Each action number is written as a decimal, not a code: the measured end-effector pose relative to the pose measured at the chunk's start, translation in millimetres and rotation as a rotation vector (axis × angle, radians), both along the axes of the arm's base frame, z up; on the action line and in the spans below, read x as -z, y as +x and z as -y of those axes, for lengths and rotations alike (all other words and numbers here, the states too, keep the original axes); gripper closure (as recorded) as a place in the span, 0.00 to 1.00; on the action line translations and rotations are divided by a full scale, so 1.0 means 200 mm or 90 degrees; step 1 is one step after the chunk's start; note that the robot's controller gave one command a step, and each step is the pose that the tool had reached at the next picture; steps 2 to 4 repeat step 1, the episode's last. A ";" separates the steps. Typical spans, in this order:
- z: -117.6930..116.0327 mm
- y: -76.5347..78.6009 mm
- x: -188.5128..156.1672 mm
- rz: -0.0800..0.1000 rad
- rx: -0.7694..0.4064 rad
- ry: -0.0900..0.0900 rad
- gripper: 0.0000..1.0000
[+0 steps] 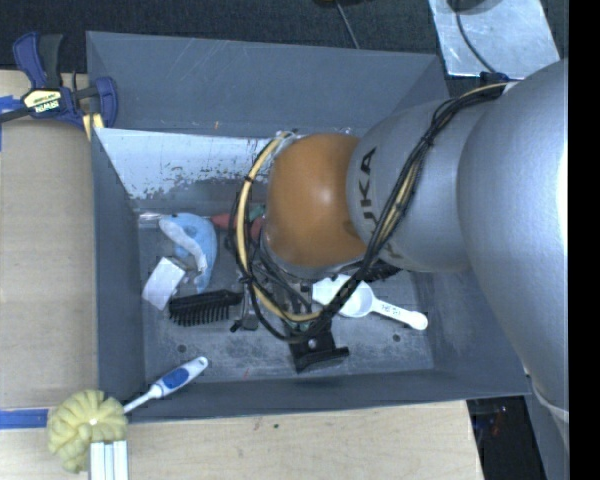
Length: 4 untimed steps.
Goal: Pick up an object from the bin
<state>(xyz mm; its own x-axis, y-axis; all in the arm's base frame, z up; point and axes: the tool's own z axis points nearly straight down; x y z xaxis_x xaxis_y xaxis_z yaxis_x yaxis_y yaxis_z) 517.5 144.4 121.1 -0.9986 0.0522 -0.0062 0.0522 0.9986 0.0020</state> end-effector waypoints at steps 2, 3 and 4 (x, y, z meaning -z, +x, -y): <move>0.00 0.00 -0.16 -0.001 0.000 0.000 1.00; 0.00 0.00 -0.16 -0.001 0.000 0.000 1.00; 0.00 0.00 -0.16 -0.001 0.000 0.000 1.00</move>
Offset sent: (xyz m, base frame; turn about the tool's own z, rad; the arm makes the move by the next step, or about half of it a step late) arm -0.0010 -0.0004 0.0364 -0.0002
